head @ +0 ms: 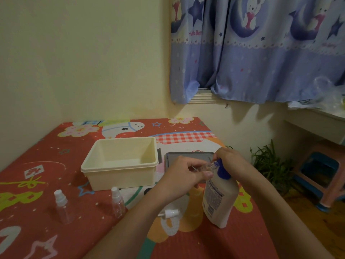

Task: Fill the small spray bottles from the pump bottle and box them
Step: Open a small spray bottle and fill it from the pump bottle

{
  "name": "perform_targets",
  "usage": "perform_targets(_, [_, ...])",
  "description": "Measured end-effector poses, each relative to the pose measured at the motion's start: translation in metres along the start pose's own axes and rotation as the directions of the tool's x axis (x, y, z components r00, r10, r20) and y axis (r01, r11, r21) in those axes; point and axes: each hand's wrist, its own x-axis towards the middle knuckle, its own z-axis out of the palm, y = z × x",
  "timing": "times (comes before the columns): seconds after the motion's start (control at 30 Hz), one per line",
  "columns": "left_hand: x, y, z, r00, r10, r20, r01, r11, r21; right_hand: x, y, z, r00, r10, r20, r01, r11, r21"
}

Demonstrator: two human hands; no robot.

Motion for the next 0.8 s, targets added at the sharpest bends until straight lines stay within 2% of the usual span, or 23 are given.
perform_targets(0.03, [0.000,0.001,0.000,1.000,0.000,0.000,0.000,1.000,0.001,0.003,-0.001,-0.001,1.000,0.011,-0.002,-0.011,0.998,-0.060])
perform_targets(0.17, [-0.001,0.003,-0.002,1.000,0.001,-0.011,-0.001,1.000,-0.011,0.004,-0.008,-0.008,1.000,0.011,0.020,-0.008,0.994,-0.111])
perform_targets(0.33, [0.000,0.002,-0.001,1.000,0.003,-0.006,-0.003,1.000,0.020,-0.003,0.001,0.002,0.998,-0.026,-0.049,0.030,0.996,0.089])
perform_targets(0.5, [-0.003,0.001,0.000,1.000,0.018,-0.007,-0.018,1.000,0.001,-0.002,0.002,0.000,0.998,-0.060,-0.031,0.063,0.988,0.139])
perform_targets(0.63, [-0.002,0.003,0.000,0.999,0.024,-0.023,-0.025,1.000,-0.010,0.002,0.000,-0.003,1.000,-0.024,-0.013,0.027,0.981,0.192])
perform_targets(0.8, [-0.002,0.000,0.001,1.000,0.020,-0.018,-0.020,1.000,-0.005,0.001,0.006,0.006,0.999,-0.013,-0.049,0.021,0.988,0.154])
